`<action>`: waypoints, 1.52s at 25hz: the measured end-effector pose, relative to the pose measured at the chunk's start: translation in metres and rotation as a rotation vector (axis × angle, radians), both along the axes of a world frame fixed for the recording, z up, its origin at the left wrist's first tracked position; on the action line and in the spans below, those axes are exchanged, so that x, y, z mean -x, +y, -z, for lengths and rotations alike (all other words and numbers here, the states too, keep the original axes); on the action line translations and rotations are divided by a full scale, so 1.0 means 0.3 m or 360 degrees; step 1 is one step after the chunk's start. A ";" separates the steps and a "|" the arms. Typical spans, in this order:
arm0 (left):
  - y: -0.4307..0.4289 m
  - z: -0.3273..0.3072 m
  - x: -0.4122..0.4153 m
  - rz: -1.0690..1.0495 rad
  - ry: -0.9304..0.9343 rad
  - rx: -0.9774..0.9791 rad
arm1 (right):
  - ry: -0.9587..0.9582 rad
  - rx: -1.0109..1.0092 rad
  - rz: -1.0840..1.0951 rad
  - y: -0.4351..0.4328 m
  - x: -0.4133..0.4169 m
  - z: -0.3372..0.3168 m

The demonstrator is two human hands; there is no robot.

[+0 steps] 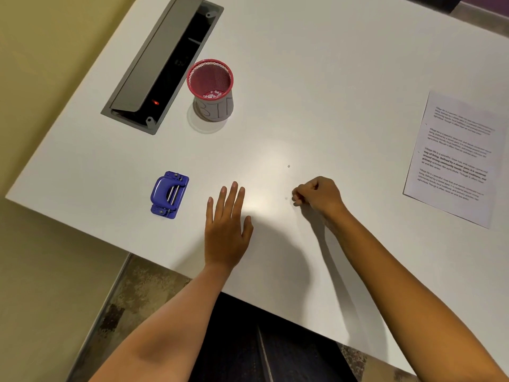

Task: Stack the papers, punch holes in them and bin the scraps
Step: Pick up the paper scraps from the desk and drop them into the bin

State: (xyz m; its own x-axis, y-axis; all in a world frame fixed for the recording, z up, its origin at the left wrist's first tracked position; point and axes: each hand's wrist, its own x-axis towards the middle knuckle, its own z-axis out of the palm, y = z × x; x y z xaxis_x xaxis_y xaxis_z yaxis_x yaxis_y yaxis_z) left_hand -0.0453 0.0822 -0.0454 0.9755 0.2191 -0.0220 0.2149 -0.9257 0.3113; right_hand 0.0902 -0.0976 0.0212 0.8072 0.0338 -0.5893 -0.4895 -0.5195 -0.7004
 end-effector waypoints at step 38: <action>0.001 0.000 0.000 0.0017 0.0058 0.0020 | -0.0426 0.0227 -0.0099 0.028 0.059 0.016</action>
State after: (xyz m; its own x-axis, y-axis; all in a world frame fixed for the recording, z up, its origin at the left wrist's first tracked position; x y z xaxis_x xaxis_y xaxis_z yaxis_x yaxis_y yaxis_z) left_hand -0.0453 0.0826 -0.0453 0.9763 0.2081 -0.0600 0.2163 -0.9242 0.3148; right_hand 0.0725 -0.0892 0.0165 0.9333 0.0203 -0.3585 -0.2616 -0.6452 -0.7178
